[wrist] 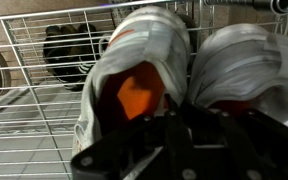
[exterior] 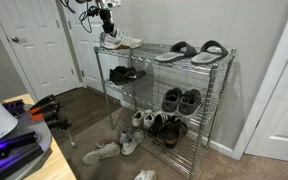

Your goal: Move the white pair of shoes to the second shelf

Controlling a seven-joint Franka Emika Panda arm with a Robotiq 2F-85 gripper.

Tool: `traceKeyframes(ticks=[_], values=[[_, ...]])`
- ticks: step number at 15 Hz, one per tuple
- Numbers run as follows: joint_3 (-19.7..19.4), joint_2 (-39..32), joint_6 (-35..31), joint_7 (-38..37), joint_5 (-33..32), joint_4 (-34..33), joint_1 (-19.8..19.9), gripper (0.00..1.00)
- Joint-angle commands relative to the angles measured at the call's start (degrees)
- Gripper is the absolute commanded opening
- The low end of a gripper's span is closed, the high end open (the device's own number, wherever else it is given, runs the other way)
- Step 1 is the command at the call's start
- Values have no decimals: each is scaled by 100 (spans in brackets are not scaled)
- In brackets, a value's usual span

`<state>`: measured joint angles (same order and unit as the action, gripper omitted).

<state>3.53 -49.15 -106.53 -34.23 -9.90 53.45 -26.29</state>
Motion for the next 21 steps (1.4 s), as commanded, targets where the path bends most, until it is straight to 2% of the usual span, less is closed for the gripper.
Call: traceKeyframes(ticks=[1,2,4,8,13,17,21], values=[[48,136,180,104,50,8,23,3],[48,126,189,95,57,-3,28,34],[55,119,175,102,65,-15,35,40],[61,82,149,-69,144,-114,62,66],[-14,50,-36,-1074,327,-303,40,98],[-33,-69,-119,-1945,382,-377,-69,100],[-11,-178,-242,-2290,345,-269,-132,100]])
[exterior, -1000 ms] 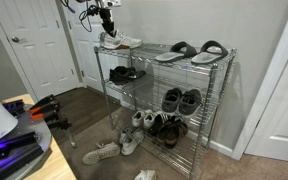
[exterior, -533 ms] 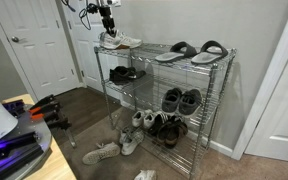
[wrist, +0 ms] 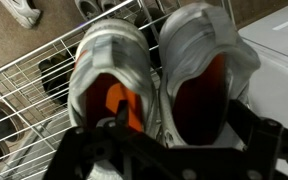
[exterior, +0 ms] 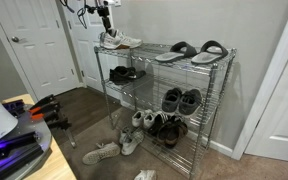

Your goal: Move the white pair of shoes to the second shelf

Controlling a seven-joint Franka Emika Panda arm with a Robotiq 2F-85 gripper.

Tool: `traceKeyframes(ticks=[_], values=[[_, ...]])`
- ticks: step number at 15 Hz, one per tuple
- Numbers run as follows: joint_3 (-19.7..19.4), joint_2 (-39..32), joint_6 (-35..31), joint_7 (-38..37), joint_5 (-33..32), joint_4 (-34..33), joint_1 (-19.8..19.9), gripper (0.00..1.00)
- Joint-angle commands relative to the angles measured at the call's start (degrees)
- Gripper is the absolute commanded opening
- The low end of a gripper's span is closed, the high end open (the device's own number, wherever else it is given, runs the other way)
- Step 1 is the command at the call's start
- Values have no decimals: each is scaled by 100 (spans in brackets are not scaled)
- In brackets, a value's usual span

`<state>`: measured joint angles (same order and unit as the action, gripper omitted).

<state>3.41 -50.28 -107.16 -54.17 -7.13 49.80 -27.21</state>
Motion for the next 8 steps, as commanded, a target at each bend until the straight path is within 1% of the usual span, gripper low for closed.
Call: traceKeyframes(ticks=[1,2,6,7,8], values=[[-4,-112,-220,-356,50,120,-55,100],[-17,-152,-252,-390,25,145,-68,100],[27,-206,-363,-100,5,296,-12,100],[48,-208,-395,-44,17,321,3,97],[90,-191,-429,84,39,362,33,73]])
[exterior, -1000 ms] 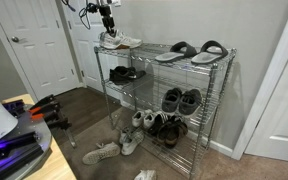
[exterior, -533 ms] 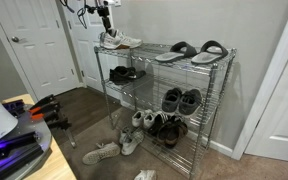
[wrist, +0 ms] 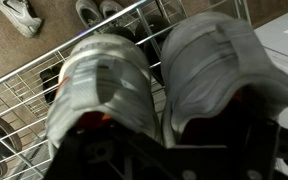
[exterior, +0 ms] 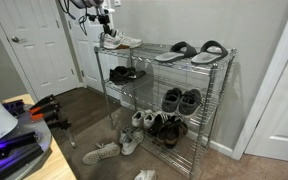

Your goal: Move the white pair of shoes to the second shelf

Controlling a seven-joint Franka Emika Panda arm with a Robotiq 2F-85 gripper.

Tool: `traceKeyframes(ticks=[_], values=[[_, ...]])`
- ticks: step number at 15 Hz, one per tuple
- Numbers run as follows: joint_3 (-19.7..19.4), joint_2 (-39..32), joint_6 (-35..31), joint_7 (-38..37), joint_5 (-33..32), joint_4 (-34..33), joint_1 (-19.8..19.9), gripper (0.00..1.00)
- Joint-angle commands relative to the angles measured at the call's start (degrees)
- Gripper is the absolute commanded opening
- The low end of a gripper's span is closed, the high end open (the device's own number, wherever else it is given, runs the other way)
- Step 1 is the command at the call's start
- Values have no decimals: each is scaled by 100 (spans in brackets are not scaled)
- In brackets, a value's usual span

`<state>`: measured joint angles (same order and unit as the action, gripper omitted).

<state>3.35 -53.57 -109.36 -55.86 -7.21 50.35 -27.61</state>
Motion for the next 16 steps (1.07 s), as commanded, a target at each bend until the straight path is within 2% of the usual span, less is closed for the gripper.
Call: traceKeyframes(ticks=[1,2,12,13,16], values=[[92,140,-244,267,42,322,76,72],[96,150,-272,294,42,341,79,71],[93,210,-298,354,34,394,98,6],[147,236,-256,472,77,419,126,3],[114,329,-168,633,25,434,114,4]])
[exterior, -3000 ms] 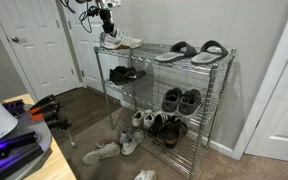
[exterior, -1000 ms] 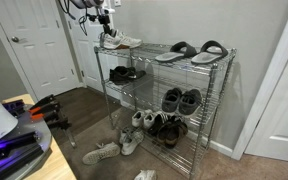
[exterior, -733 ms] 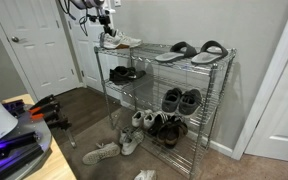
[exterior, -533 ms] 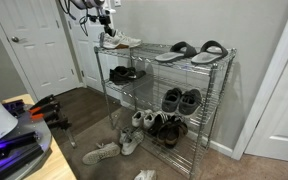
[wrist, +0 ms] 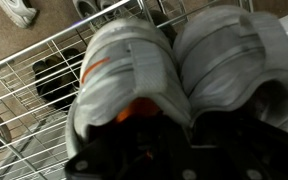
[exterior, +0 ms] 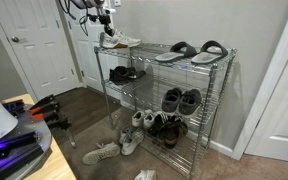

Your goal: Move the white pair of shoes to the second shelf

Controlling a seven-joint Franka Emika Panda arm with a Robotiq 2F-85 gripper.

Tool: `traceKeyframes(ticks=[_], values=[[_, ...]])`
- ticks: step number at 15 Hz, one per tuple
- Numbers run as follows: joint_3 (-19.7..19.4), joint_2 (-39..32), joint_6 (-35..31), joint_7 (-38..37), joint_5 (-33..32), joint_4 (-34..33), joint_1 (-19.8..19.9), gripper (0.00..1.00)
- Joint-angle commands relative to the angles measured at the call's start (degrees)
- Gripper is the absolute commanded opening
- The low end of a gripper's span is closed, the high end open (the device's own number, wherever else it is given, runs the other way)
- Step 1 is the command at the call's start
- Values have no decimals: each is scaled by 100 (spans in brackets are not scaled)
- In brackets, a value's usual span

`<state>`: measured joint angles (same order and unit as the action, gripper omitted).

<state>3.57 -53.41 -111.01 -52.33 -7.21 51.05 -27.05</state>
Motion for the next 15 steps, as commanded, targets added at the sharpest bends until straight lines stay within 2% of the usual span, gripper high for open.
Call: traceKeyframes(ticks=[1,10,15], values=[[71,356,22,312,2,367,52,5],[11,885,483,828,-157,414,-76,5],[-23,1362,430,1059,-190,859,-59,5]])
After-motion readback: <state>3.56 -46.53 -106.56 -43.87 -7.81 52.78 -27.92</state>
